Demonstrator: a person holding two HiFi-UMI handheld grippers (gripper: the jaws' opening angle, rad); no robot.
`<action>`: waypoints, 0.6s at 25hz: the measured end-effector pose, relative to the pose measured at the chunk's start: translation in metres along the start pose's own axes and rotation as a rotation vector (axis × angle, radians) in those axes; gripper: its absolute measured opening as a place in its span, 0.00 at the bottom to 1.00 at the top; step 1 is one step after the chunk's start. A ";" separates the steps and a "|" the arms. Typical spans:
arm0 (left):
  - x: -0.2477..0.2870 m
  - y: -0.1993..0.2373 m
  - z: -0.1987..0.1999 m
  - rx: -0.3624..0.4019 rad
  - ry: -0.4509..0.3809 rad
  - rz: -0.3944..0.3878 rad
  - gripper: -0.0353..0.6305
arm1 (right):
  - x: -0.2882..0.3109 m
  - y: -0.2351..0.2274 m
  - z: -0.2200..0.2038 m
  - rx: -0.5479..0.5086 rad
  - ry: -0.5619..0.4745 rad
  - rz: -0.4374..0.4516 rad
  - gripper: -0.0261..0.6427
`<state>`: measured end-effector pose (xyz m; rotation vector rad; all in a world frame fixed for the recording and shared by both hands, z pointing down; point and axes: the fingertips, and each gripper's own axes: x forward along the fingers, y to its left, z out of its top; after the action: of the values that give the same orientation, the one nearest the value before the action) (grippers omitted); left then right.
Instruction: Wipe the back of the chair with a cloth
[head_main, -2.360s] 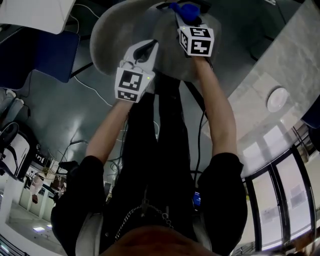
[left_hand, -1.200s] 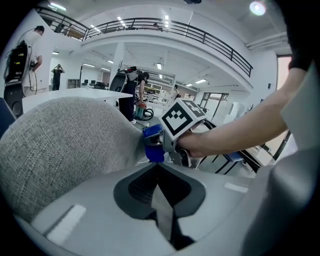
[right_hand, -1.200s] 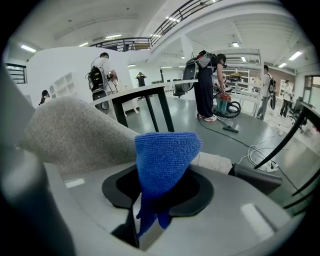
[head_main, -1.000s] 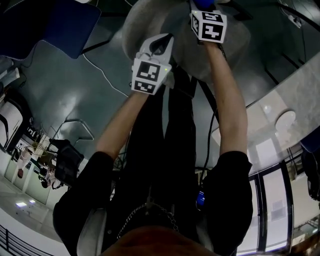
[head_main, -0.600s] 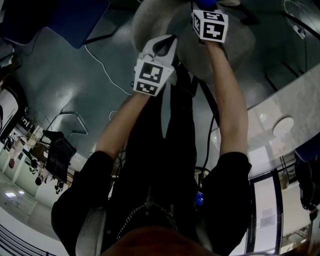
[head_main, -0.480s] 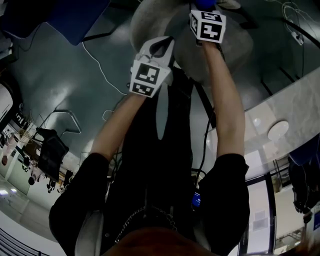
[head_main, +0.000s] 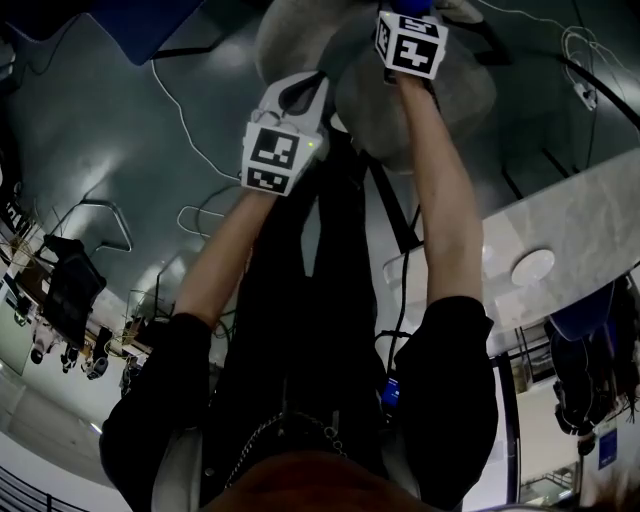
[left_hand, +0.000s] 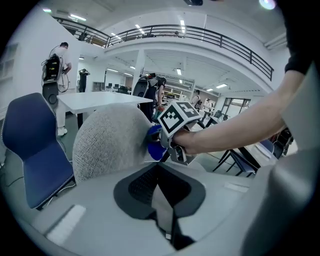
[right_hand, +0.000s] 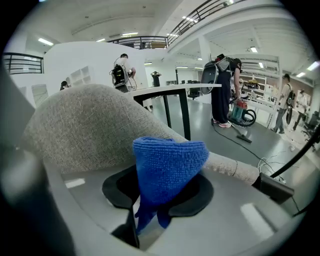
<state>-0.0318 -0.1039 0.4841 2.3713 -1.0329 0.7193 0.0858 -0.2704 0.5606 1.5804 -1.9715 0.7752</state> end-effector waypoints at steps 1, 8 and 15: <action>-0.002 0.000 -0.001 -0.003 0.000 0.000 0.07 | -0.001 0.003 0.000 -0.014 -0.002 0.002 0.25; -0.010 -0.006 -0.010 0.002 0.006 -0.003 0.07 | -0.001 0.030 -0.003 -0.072 -0.012 0.053 0.24; -0.025 -0.005 -0.011 0.028 0.011 0.003 0.07 | -0.006 0.057 -0.006 -0.124 -0.010 0.107 0.24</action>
<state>-0.0456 -0.0819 0.4762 2.3876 -1.0289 0.7521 0.0314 -0.2522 0.5539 1.4196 -2.0828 0.6727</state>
